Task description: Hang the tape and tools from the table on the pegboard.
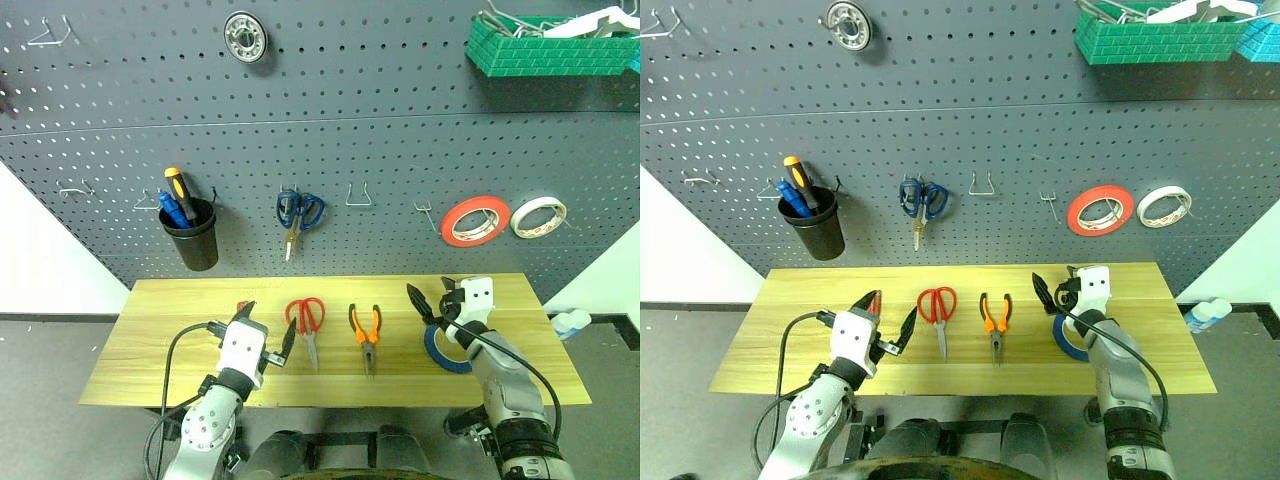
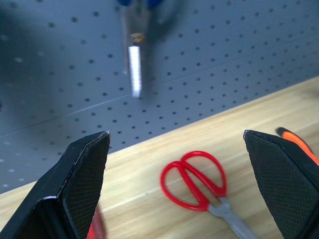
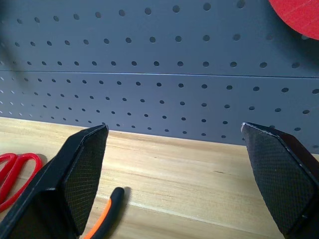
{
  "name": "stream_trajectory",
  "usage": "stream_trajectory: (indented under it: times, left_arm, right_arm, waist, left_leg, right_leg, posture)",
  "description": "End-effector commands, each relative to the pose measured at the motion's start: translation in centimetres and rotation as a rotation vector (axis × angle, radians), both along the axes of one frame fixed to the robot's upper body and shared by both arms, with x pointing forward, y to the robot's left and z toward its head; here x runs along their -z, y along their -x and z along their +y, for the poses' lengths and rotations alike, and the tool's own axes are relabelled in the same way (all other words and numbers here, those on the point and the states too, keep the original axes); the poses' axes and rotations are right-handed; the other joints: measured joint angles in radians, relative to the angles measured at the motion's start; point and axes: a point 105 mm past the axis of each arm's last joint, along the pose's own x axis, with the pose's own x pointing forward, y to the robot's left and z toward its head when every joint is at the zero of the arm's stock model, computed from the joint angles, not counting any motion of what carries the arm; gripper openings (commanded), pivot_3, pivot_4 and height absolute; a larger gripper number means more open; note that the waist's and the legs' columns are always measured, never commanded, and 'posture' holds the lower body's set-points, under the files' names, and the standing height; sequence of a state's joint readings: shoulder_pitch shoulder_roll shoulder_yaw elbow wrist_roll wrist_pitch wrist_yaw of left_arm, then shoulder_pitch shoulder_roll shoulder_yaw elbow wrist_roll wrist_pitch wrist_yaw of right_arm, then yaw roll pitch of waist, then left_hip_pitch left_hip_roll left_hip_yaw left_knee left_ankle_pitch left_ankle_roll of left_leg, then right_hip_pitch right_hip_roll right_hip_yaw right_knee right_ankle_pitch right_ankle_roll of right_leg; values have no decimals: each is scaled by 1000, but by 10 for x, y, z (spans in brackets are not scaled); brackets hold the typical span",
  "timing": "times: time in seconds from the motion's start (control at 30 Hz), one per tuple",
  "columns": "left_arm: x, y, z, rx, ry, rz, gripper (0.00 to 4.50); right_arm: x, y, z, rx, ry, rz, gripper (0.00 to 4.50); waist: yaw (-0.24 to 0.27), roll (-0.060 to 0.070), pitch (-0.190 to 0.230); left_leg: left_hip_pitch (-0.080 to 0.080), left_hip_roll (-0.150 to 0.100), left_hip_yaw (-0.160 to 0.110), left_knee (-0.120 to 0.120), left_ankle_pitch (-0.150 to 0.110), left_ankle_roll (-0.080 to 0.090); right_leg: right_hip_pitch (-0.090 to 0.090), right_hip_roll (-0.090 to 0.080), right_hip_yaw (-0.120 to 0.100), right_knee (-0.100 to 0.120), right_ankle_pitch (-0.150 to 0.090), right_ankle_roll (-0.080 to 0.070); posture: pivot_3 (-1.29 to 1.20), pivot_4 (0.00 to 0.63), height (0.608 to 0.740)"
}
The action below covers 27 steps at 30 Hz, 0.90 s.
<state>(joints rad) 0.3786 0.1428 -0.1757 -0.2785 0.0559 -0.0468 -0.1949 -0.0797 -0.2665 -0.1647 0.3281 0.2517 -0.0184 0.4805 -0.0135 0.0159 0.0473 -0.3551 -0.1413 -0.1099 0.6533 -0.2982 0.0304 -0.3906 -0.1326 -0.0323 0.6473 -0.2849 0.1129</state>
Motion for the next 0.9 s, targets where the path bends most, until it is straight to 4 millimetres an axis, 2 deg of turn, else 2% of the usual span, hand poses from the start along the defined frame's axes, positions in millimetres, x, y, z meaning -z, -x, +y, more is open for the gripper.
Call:
stream_trajectory:
  times: [0.03,0.43,0.57,0.7,0.9]
  left_arm:
    - [-15,-2,-2,9,9,-53,4479]
    - [-21,-3,-1,12,10,-67,4479]
    - [-17,0,-17,70,42,-38,4479]
    - [-3,7,-46,137,92,17,4479]
    - [4,13,-68,199,44,16,4479]
  right_arm:
    - [-16,-8,1,-7,20,-69,4500]
    - [-13,-5,-2,-13,7,-53,4500]
    - [-12,-7,-13,18,8,-43,4500]
    - [-18,-10,-11,6,-15,-59,4500]
    - [-17,-12,-11,5,-18,-53,4500]
  waist:
    - [0,0,0]
    - [0,0,0]
    - [0,0,0]
    - [0,0,0]
    - [2,1,-1]
  left_leg:
    - [0,0,0,0,0,0]
    - [0,0,0,0,0,0]
    - [0,0,0,0,0,0]
    - [0,0,0,0,0,0]
    - [0,0,0,0,0,0]
  right_leg:
    - [0,0,0,0,0,0]
    - [0,0,0,0,0,0]
    - [0,0,0,0,0,0]
    - [0,0,0,0,0,0]
    - [0,0,0,0,0,0]
  posture:
    - [-123,0,736]
    - [-124,0,736]
    - [-122,0,736]
    - [-117,0,736]
    - [-112,0,736]
